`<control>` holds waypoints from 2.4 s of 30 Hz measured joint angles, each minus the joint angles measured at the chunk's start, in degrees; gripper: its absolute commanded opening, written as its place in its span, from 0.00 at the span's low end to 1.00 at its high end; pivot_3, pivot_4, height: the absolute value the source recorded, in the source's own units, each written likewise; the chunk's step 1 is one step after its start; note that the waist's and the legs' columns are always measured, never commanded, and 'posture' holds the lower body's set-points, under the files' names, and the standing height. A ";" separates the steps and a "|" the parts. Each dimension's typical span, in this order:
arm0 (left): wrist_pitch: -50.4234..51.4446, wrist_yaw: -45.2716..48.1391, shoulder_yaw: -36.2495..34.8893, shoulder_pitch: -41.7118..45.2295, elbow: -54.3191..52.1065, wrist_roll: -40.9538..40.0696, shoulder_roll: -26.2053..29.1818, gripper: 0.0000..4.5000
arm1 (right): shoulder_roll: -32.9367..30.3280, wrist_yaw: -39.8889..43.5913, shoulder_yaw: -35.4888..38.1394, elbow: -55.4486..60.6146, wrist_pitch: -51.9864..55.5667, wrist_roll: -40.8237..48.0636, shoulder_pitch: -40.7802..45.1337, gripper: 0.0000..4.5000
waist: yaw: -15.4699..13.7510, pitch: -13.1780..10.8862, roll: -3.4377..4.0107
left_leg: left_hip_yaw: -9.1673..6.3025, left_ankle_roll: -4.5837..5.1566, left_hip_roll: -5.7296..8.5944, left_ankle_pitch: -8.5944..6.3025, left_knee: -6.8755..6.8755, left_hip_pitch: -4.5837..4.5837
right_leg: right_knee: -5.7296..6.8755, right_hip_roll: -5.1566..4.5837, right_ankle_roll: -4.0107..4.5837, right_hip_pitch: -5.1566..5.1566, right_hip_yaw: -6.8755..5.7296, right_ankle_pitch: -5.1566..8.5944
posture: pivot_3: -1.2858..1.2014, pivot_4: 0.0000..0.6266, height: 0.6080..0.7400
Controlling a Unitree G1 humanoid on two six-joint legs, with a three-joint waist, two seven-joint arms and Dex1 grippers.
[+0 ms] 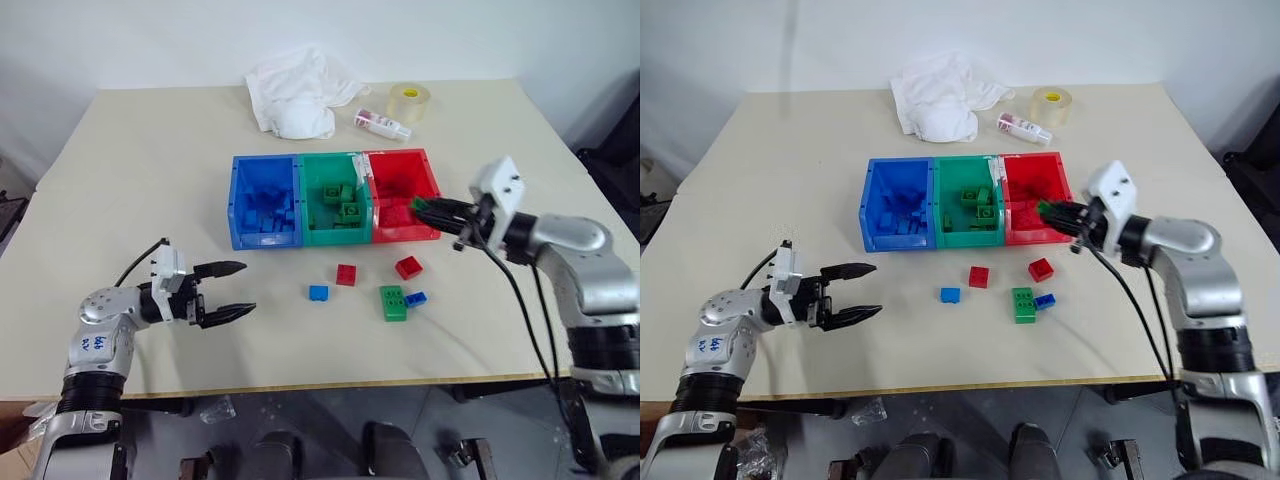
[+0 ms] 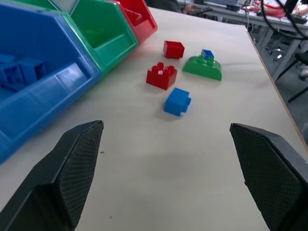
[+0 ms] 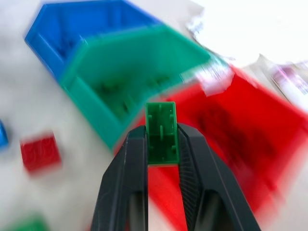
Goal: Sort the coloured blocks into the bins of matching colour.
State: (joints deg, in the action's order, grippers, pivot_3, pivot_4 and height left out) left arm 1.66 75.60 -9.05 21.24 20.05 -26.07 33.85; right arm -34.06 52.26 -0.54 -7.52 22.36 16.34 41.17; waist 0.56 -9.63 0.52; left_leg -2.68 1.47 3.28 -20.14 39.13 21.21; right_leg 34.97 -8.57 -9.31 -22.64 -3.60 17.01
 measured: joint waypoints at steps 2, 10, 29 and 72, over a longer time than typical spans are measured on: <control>-0.27 -0.20 0.10 0.66 0.02 0.00 -0.48 1.00 | 4.24 -1.15 -2.44 -3.80 -1.46 -1.58 3.37 0.10 | 0.22 0.00 0.00 | -0.06 0.00 0.01 0.00 0.01 0.02 | 0.05 0.00 0.00 -0.02 -0.02 0.00 | 0.52 0.24 1.00; -1.07 -1.01 0.67 2.30 0.73 0.16 -1.76 1.00 | 16.39 -5.63 -5.89 -25.06 -12.62 -7.31 15.96 0.49 | 1.30 0.00 0.00 | -0.29 0.00 0.08 0.00 -0.03 0.03 | 0.26 -0.02 0.03 -0.08 -0.12 -0.02 | 0.52 0.24 1.00; -2.73 -1.37 1.16 2.49 1.23 0.49 -2.66 1.00 | 0.64 7.84 1.38 9.28 -4.01 5.66 -12.58 0.99 | 0.67 -0.01 0.01 | -0.29 0.00 0.10 -0.01 0.03 0.10 | 0.22 -0.05 0.03 -0.05 -0.11 -0.01 | 0.52 0.24 1.00; -3.46 -5.46 -0.14 -3.77 -3.96 0.20 -3.47 1.00 | -11.18 15.94 -1.99 -1.77 -6.03 0.52 -19.75 0.46 | -0.74 -0.04 -0.04 | -0.11 0.02 0.01 0.00 0.05 0.02 | -0.11 -0.01 0.03 0.11 -0.07 -0.01 | 0.52 0.24 1.00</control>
State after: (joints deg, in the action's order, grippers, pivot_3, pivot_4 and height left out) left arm -1.80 70.14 -9.19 17.47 16.09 -25.86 30.38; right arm -45.24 68.20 -2.52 -9.29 16.33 16.85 21.43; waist -0.18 -9.67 0.48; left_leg -2.78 1.49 3.29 -20.13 39.19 21.22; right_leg 34.87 -8.58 -9.28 -22.53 -3.67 17.00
